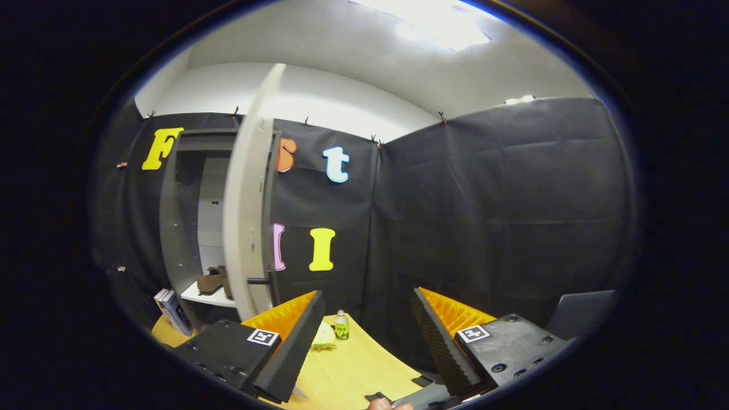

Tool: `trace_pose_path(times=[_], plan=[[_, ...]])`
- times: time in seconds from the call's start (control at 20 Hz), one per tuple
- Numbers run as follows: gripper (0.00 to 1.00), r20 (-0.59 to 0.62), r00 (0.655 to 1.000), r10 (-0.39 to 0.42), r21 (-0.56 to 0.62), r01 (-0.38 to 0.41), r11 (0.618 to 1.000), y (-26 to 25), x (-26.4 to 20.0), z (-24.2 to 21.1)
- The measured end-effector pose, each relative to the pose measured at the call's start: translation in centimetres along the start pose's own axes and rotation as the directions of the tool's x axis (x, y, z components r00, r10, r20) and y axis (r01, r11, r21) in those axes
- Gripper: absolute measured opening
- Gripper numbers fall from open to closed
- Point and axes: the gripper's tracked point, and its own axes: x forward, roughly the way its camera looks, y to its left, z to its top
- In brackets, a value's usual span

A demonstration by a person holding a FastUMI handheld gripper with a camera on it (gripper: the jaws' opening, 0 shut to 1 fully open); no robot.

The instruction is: Open the shoe cabinet door, grab the shoes and put them into the shoe cabinet, then close the shoe cabinet door.

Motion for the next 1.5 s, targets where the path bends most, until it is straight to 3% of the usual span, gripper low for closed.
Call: trace_pose_path(times=[0.2,0.35,0.55,0.7,0.85,1.1,1.5], plan=[[0.98,-0.049,0.998,0.037,0.035,-0.036,0.999,-0.1,4.5,-2.7],[0.98,-0.076,0.996,0.055,-0.008,-0.056,0.998,0.8,7.1,-4.2],[0.98,-0.112,0.983,0.147,0.005,-0.147,0.989,4.1,8.3,-5.7],[0.98,-0.116,0.969,0.22,0.03,-0.218,0.976,7.5,7.5,-6.0],[0.95,-0.12,0.969,0.215,0.058,-0.209,0.976,7.6,7.2,-6.5],[0.97,-0.134,0.963,0.234,0.086,-0.224,0.971,10.2,6.0,-6.7],[0.97,-0.137,0.943,0.302,0.108,-0.289,0.951,20.1,1.7,-6.9]])
